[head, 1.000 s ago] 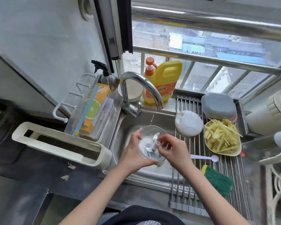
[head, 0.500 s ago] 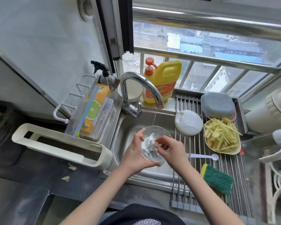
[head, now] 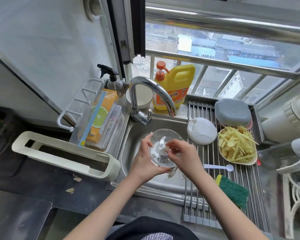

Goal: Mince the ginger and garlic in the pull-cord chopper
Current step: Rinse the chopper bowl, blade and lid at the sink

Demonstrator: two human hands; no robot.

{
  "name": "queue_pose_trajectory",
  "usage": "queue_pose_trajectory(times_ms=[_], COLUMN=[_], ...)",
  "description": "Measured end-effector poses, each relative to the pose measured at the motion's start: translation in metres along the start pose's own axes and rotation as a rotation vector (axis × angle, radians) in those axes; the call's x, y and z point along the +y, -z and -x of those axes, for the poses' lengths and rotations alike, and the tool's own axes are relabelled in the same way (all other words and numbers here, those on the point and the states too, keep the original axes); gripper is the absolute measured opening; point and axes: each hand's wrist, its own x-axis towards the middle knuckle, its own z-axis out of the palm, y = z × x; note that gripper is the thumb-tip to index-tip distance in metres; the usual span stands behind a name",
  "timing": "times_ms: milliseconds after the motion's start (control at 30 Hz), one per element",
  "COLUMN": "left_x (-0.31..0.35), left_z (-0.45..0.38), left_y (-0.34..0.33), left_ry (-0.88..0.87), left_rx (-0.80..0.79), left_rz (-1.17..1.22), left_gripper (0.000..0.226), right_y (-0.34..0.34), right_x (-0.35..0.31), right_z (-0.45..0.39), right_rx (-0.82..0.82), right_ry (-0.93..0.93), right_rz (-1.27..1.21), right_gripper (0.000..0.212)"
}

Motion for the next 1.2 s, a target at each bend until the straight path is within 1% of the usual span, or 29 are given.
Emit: queue_pose_trajectory(times_ms=[100, 167, 200, 267, 300, 333, 400, 433, 467, 533, 567, 633, 700, 767, 800, 867, 933, 967, 1000, 1067, 1133, 1167, 1200], left_x=[0.0, -0.001, -0.002, -0.004, -0.005, -0.006, -0.008, -0.008, -0.008, -0.009, -0.008, -0.006, -0.004, -0.007, -0.007, -0.01, -0.016, -0.017, -0.018, -0.02, -0.021, -0.021, -0.021], left_z=[0.0, 0.0, 0.001, 0.001, 0.0, -0.001, -0.002, -0.002, -0.001, 0.001, 0.002, 0.005, 0.007, 0.008, 0.009, 0.009, 0.009, 0.009, 0.009, 0.009, 0.009, 0.007, 0.008], left_y=[-0.002, -0.002, -0.002, -0.002, -0.002, -0.001, 0.003, 0.005, 0.007, 0.009, 0.01, 0.009, 0.011, 0.014, 0.015, 0.016, 0.016, 0.016, 0.017, 0.018, 0.019, 0.019, 0.018], left_ry=[-0.011, -0.007, 0.0, 0.02, 0.031, 0.04, 0.057, 0.063, 0.071, 0.088, 0.095, 0.103, 0.127, 0.147, 0.149, 0.151, 0.16, 0.165, 0.167, 0.173, 0.179, 0.18, 0.176], left_rx=[0.004, -0.003, -0.011, -0.023, -0.019, -0.014, -0.024, -0.034, -0.036, -0.031, -0.029, -0.011, 0.024, 0.051, 0.061, 0.083, 0.103, 0.114, 0.126, 0.126, 0.126, 0.127, 0.127], left_rz=[-0.02, -0.034, -0.043, -0.057, -0.059, -0.061, -0.084, -0.1, -0.108, -0.099, -0.081, -0.025, 0.019, 0.055, 0.06, 0.055, 0.07, 0.073, 0.064, 0.053, 0.068, 0.075, 0.073], left_gripper=[0.087, 0.09, 0.095, 0.102, 0.102, 0.1, 0.093, 0.091, 0.092, 0.098, 0.101, 0.1, 0.099, 0.101, 0.1, 0.1, 0.099, 0.097, 0.095, 0.092, 0.095, 0.097, 0.098], right_y=[-0.001, 0.001, 0.002, 0.007, 0.011, 0.017, 0.031, 0.037, 0.043, 0.049, 0.05, 0.051, 0.051, 0.047, 0.045, 0.041, 0.038, 0.035, 0.031, 0.022, 0.017, 0.015, 0.014], right_x=[0.003, 0.002, 0.002, 0.002, 0.003, 0.004, 0.015, 0.025, 0.035, 0.057, 0.065, 0.077, 0.086, 0.088, 0.086, 0.078, 0.067, 0.063, 0.06, 0.058, 0.058, 0.055, 0.05], right_z=[-0.001, -0.004, -0.007, -0.009, -0.01, -0.012, -0.023, -0.033, -0.046, -0.073, -0.084, -0.102, -0.109, -0.112, -0.112, -0.111, -0.103, -0.096, -0.089, -0.076, -0.069, -0.068, -0.065], right_rx=[-0.035, -0.082, -0.121, -0.19, -0.17, -0.094, 0.161, 0.217, 0.171, -0.044, -0.133, -0.244, -0.314, -0.346, -0.338, -0.242, -0.073, -0.031, -0.05, -0.114, -0.089, -0.129, -0.198], right_ry=[-0.011, -0.008, -0.002, 0.006, 0.002, -0.027, -0.125, -0.202, -0.298, -0.425, -0.468, -0.55, -0.632, -0.683, -0.671, -0.545, -0.354, -0.24, -0.136, -0.022, 0.053, 0.072, 0.04], right_rz=[0.028, 0.091, 0.146, 0.234, 0.229, 0.183, 0.118, 0.163, 0.258, 0.493, 0.567, 0.609, 0.627, 0.684, 0.713, 0.716, 0.549, 0.489, 0.519, 0.689, 0.787, 0.832, 0.855], right_gripper=[0.007, 0.006, 0.008, 0.02, 0.028, 0.035, 0.039, 0.046, 0.062, 0.093, 0.102, 0.115, 0.123, 0.122, 0.117, 0.103, 0.098, 0.099, 0.099, 0.099, 0.101, 0.101, 0.102])
